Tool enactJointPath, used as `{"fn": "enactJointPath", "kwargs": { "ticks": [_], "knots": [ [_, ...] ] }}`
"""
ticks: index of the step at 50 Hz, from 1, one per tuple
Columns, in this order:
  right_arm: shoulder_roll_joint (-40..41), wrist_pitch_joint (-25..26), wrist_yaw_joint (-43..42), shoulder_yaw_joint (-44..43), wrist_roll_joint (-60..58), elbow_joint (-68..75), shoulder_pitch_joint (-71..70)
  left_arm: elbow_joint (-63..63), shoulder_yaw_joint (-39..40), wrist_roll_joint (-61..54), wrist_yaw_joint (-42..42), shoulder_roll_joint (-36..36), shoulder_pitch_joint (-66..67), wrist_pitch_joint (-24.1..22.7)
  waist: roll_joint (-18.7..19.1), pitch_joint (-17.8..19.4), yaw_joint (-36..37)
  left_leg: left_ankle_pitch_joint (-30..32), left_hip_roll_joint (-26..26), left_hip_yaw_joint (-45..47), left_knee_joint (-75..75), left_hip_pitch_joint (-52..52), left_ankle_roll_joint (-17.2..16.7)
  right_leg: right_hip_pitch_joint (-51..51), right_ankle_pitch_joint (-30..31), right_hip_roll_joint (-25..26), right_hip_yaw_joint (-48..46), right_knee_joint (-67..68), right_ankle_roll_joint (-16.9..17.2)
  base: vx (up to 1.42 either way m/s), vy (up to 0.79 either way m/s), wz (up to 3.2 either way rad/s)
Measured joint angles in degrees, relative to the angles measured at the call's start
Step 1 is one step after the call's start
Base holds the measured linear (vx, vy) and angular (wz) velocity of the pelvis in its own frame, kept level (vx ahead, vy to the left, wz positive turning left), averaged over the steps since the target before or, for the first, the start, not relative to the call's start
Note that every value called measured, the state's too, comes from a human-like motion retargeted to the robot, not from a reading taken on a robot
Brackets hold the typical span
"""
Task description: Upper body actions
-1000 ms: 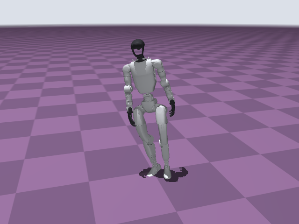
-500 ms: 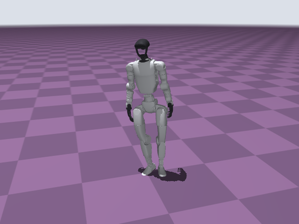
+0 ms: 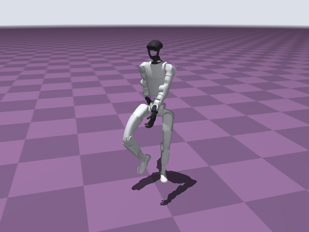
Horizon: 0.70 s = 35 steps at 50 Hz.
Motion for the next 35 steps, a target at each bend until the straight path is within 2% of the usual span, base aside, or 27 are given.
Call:
{"fn": "enactJointPath", "kwargs": {
  "ticks": [4, 8, 10, 14, 20, 23, 25, 27, 28, 30, 32, 35],
  "knots": [
    [-0.2, 0.7, -0.9, -1.6, 2.0, 0.7, 0.5, -0.9, -1.0, -0.1, 0.9, 0.3, -1.1, -1.0, -0.1, 0.0, -1.7, -0.1, 0.6, -0.6, 0.6, -0.1, 0.3, -7.1, -0.6, 0.0, -1.3, -0.1, 0.6, 0.07, -0.05, 0.12],
    [0.7, -0.1, -0.5, -2.2, 3.5, -0.7, -0.6, 0.5, -2.2, 0.3, 0.1, -0.4, 0.4, -0.7, 0.0, -0.8, -1.4, -0.2, 0.9, 0.1, 0.4, 0.1, 0.2, -6.2, -0.5, 1.2, -2.6, -6.4, 2.1, 0.06, -0.09, -0.09],
    [1.3, -1.6, -0.7, -1.9, 2.5, -2.1, -1.8, 1.5, -2.6, 0.5, -0.5, -0.7, 2.0, -0.7, -0.1, -1.1, -0.8, -0.3, 0.8, 0.9, 0.1, 0.5, -0.1, -3.0, 0.4, 2.1, -2.8, -10.6, 3.0, 0.04, -0.06, -0.33],
    [2.9, -2.9, -6.7, -0.6, -0.7, -5.8, -4.8, 3.5, -2.3, 0.5, -2.9, -1.0, 7.6, 0.0, 0.1, -2.7, 0.4, -0.2, 0.6, 3.1, -1.3, 1.1, -0.7, 6.8, 2.3, 3.4, -3.4, -19.7, 4.1, 0.07, -0.07, -0.43],
    [4.7, -5.5, -11.5, 1.6, -0.1, -10.2, -8.3, 8.7, -2.0, -1.8, -7.5, -1.9, 19.6, 1.7, -0.4, -8.8, 3.7, -0.1, -1.3, 6.9, -3.8, -0.1, -2.0, 22.2, 7.0, 8.0, -0.4, -37.7, 5.5, 0.16, -0.07, -0.51],
    [5.4, -6.6, -11.2, 1.9, 2.2, -11.3, -9.5, 11.9, -2.1, 0.4, -8.9, -2.3, 25.3, 2.9, -1.8, -10.4, 5.8, -0.2, -3.3, 8.0, -4.5, -0.2, -2.5, 32.0, 11.7, 11.4, 3.9, -53.1, 7.3, 0.14, -0.09, -0.37],
    [5.5, -7.0, -10.4, 2.1, 3.2, -11.7, -10.1, 14.2, -1.9, 1.8, -9.6, -2.6, 28.5, 3.9, -3.5, -11.4, 6.9, -0.5, -5.8, 8.2, -4.6, -0.7, -2.5, 39.1, 6.8, 13.0, 7.2, -65.5, 12.5, 0.14, -0.12, -0.24],
    [5.5, -7.1, -8.9, 2.9, 3.4, -11.5, -10.5, 16.7, -0.9, 2.8, -10.6, -2.4, 31.4, 4.9, -5.9, -11.9, 8.3, -0.9, -8.3, 8.7, -4.7, -0.2, -3.0, 43.3, -1.5, 13.3, 8.6, -74.8, 12.6, 0.22, -0.20, -0.40],
    [5.5, -7.0, -8.0, 3.4, 3.1, -11.3, -10.7, 18.1, 0.0, 3.3, -11.1, -2.2, 32.8, 5.5, -6.7, -12.1, 9.7, -1.1, -8.7, 9.8, -4.9, 0.3, -3.4, 43.9, -4.5, 13.4, 9.1, -77.4, 11.4, 0.22, -0.21, -0.92],
    [5.8, -6.6, -5.4, 4.2, 1.8, -10.9, -11.0, 21.1, 2.0, 4.2, -12.2, -1.2, 35.0, 6.9, -8.4, -12.9, 13.7, -1.5, -9.0, 12.8, -4.9, 0.5, -4.6, 44.0, -5.4, 13.4, 12.3, -81.2, 10.9, 0.17, -0.19, -1.21],
    [6.2, -6.1, -2.6, 4.2, -0.5, -10.9, -11.0, 23.3, 2.6, 4.0, -12.7, -0.3, 36.9, 8.1, -9.5, -13.6, 16.1, -1.6, -8.8, 13.7, -4.4, -0.4, -5.3, 43.6, -3.0, 13.7, 13.8, -84.0, 10.7, 0.20, -0.30, -0.72],
    [6.2, -6.5, 1.4, 3.8, -4.3, -11.6, -11.6, 24.0, 3.8, 3.1, -12.2, 0.7, 39.0, 9.3, -9.8, -13.1, 16.9, -1.5, -7.3, 14.7, -3.6, -1.3, -6.2, 43.3, -1.7, 14.3, 12.8, -86.0, 10.6, 0.04, -0.26, -0.19]
  ]
}}
